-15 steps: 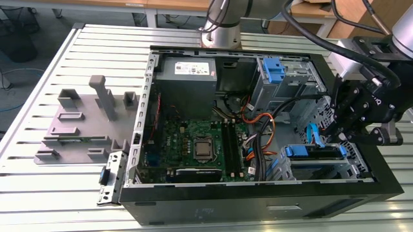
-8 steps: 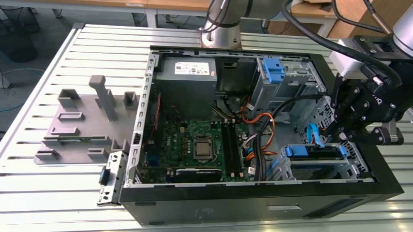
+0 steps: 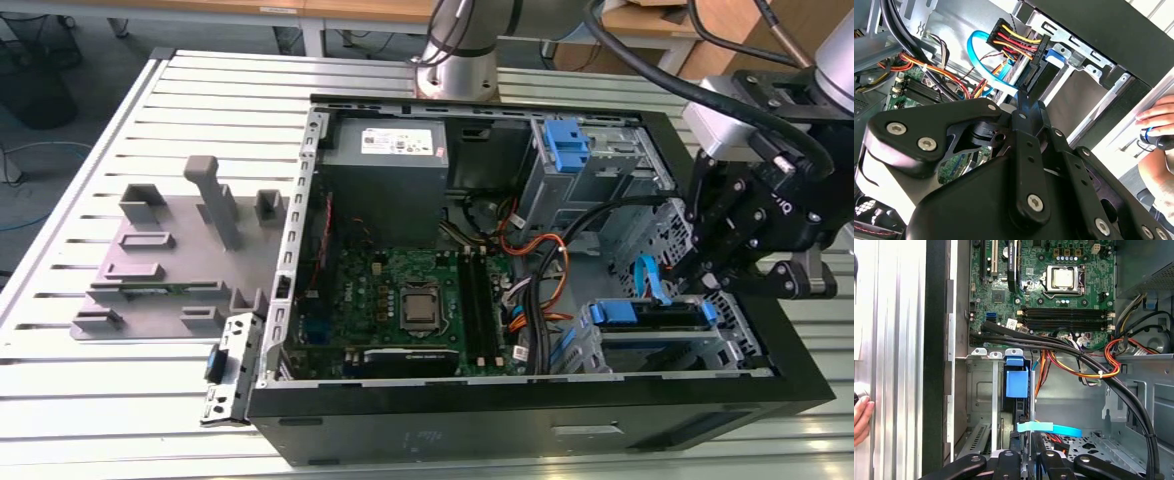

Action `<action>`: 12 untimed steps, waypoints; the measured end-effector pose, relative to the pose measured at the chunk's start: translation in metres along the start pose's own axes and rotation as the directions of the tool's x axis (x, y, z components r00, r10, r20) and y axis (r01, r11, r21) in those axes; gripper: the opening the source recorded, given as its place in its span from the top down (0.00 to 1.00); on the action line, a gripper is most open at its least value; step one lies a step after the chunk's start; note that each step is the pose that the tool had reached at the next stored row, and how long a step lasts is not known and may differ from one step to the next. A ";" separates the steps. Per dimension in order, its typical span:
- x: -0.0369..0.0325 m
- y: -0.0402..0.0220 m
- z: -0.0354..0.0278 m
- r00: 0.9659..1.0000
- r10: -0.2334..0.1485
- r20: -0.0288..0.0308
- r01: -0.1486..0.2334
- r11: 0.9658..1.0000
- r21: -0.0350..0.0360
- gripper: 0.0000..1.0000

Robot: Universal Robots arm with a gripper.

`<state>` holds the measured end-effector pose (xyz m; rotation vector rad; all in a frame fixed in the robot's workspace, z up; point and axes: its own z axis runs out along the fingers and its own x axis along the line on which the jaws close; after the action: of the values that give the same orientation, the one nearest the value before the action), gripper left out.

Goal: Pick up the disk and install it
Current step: 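Insert the second disk wire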

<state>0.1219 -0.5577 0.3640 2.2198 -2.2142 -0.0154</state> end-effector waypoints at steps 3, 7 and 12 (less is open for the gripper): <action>0.0000 0.0000 -0.0008 1.000 0.000 0.000 0.000 1.000 0.000 0.76; 0.0000 0.0000 -0.0015 1.000 0.000 0.000 0.000 1.000 0.000 0.76; 0.0000 0.0000 -0.0023 1.000 0.000 0.000 0.000 1.000 0.000 0.76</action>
<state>0.1219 -0.5577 0.3662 2.2198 -2.2142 -0.0155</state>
